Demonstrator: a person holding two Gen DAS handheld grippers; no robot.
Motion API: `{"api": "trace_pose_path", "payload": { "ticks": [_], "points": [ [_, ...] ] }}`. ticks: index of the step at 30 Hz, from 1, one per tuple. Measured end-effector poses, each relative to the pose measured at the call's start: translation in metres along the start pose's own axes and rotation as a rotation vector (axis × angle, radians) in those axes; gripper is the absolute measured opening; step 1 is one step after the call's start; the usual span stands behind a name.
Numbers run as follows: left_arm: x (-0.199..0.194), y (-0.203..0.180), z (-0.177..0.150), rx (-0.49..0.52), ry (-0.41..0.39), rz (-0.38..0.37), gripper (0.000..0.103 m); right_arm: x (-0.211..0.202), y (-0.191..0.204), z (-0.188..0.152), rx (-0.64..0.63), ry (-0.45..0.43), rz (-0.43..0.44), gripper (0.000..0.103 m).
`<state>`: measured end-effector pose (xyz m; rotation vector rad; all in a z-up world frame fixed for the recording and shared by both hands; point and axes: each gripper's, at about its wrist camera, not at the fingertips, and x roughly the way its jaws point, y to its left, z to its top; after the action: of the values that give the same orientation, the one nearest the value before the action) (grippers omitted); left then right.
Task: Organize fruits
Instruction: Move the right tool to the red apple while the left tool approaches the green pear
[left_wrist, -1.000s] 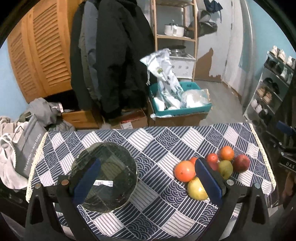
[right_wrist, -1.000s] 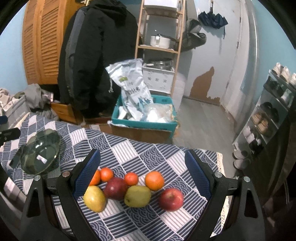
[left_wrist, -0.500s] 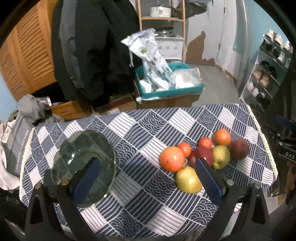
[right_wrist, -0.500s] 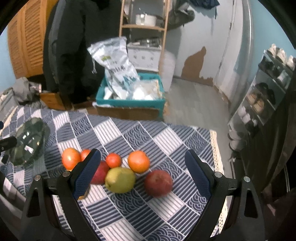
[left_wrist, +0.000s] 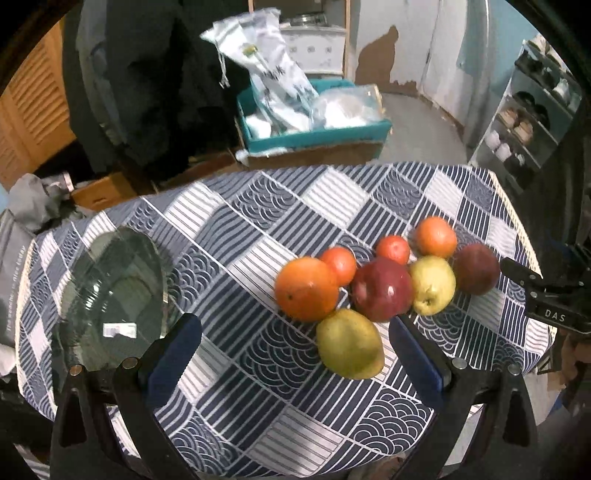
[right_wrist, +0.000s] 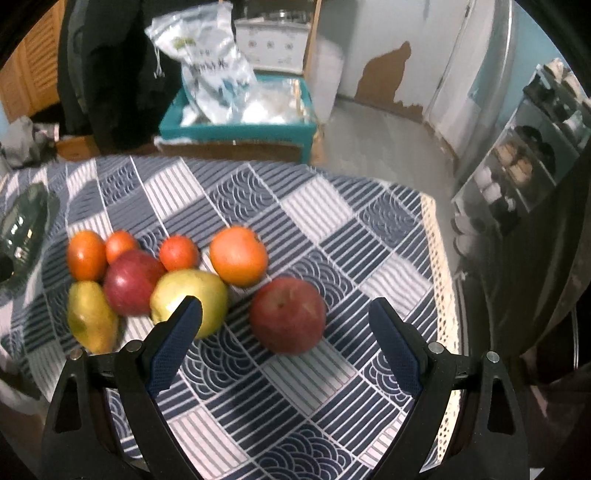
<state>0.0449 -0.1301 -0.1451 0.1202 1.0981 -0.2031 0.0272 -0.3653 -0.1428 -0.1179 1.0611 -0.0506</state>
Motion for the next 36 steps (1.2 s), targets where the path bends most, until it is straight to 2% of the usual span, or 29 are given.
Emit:
{"api": "trace_pose_path", "payload": {
  "ticks": [8,18,23,25,28,36],
  "points": [
    [0.039,-0.009,-0.01,0.006,0.087,0.013,0.102,0.037,-0.006,-0.006,-0.011,0.086,0.011,0.09],
    [0.066,-0.016,-0.016,-0.058,0.127,-0.028,0.102,0.079,-0.011,-0.007,-0.016,0.178,0.034,0.091],
    [0.083,-0.028,-0.019,-0.039,0.158,-0.024,0.102,0.096,-0.008,-0.006,-0.019,0.209,0.041,0.09],
    [0.088,-0.031,-0.021,-0.025,0.167,-0.017,0.102,0.099,-0.008,-0.006,-0.017,0.215,0.048,0.085],
    [0.096,-0.031,-0.023,-0.025,0.183,-0.017,0.102,0.105,-0.01,-0.006,-0.009,0.227,0.055,0.083],
    [0.113,-0.033,-0.024,-0.048,0.205,-0.062,0.094,0.114,-0.009,-0.009,0.006,0.234,0.084,0.075]
  ]
}}
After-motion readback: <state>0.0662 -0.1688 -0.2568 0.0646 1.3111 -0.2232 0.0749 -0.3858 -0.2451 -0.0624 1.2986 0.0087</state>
